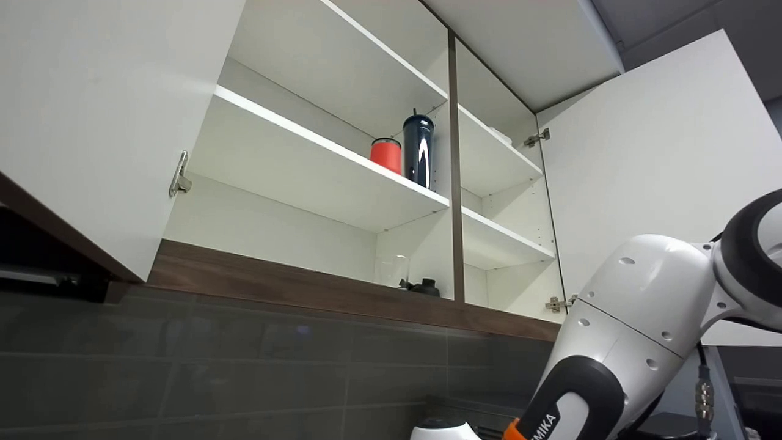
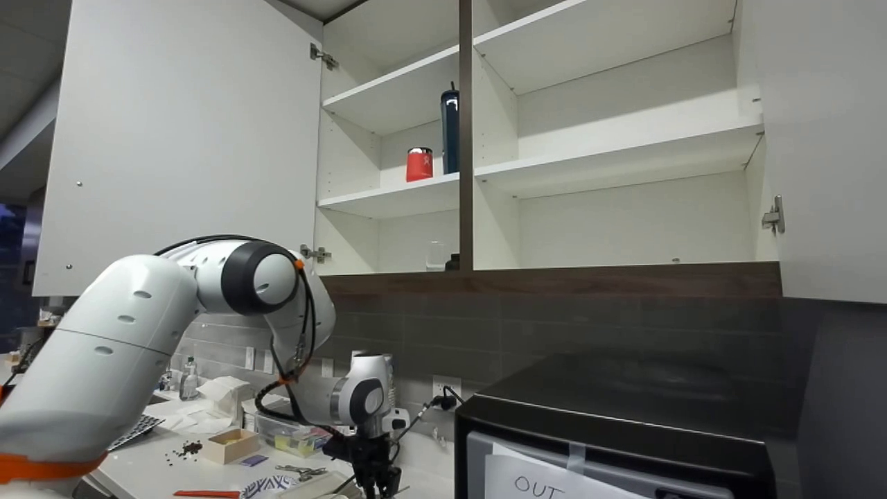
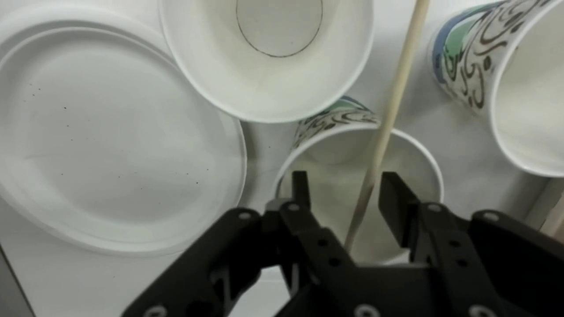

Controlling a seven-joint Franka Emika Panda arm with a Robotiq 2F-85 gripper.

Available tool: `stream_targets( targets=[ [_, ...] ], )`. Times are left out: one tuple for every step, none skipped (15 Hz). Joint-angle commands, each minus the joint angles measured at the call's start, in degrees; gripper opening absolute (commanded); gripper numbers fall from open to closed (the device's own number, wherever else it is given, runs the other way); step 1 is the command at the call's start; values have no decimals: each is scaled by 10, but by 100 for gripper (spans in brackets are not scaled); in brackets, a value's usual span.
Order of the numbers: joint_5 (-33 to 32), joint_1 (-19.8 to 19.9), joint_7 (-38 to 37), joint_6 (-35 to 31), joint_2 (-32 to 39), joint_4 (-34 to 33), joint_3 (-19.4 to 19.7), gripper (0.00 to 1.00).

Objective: Put two straws inside the coffee cup then put the cup inside the open upper cabinet.

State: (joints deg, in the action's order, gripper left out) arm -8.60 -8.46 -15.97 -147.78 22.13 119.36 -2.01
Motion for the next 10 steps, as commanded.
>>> stream_targets(
  targets=[
    [27, 1, 23, 24, 15, -20, -5, 27],
    [32, 2, 27, 25, 14, -20, -6, 32],
    [36, 2, 30, 26, 14, -21, -6, 31],
    [40, 2, 33, 27, 10, -21, -7, 23],
    [43, 2, 35, 27, 9, -21, -7, 16],
    [45, 1, 36, 26, 5, -19, -8, 8],
    [47, 1, 38, 26, 2, -17, -8, 1],
    [46, 0, 38, 27, -2, -16, -7, 0],
    [44, -1, 37, 28, -5, -16, -5, 0],
    [42, -2, 35, 29, -12, -13, -4, 0]
  ],
)
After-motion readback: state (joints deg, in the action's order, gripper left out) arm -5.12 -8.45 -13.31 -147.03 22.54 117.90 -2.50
